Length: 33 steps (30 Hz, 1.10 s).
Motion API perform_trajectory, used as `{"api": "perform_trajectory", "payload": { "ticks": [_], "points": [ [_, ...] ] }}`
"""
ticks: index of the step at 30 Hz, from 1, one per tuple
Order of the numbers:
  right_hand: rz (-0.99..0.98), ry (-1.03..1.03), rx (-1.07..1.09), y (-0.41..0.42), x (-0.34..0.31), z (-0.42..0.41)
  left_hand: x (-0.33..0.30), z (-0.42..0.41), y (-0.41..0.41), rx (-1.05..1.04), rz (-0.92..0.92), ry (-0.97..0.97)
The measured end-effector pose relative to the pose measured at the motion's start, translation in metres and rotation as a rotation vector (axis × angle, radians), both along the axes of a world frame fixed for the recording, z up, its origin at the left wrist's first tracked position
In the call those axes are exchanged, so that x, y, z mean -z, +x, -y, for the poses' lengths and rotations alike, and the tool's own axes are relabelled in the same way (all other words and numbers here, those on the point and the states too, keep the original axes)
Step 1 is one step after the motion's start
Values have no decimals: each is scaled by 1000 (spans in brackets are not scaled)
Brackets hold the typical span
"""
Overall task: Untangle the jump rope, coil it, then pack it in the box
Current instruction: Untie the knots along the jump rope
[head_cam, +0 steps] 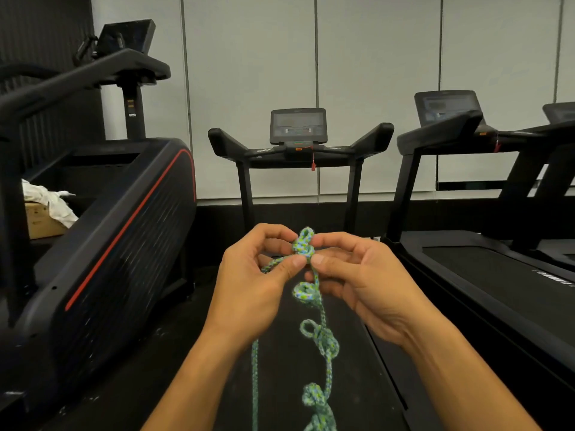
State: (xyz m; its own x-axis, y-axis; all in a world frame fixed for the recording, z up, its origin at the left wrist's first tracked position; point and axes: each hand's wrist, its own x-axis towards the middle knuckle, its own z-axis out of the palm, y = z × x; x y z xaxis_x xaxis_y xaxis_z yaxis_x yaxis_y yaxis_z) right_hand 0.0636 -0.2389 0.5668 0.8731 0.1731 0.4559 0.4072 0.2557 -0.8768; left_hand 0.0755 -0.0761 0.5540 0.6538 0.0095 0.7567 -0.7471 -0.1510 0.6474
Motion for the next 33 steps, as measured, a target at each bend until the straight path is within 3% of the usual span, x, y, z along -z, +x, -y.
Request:
{"api": "perform_trajectory", "payload": {
  "ticks": [22, 33],
  "points": [
    [342, -307, 288, 6, 8, -3, 4, 1, 6, -133, 42, 42],
    [408, -428, 447, 8, 12, -1, 5, 6, 4, -151, 58, 69]
  ]
}}
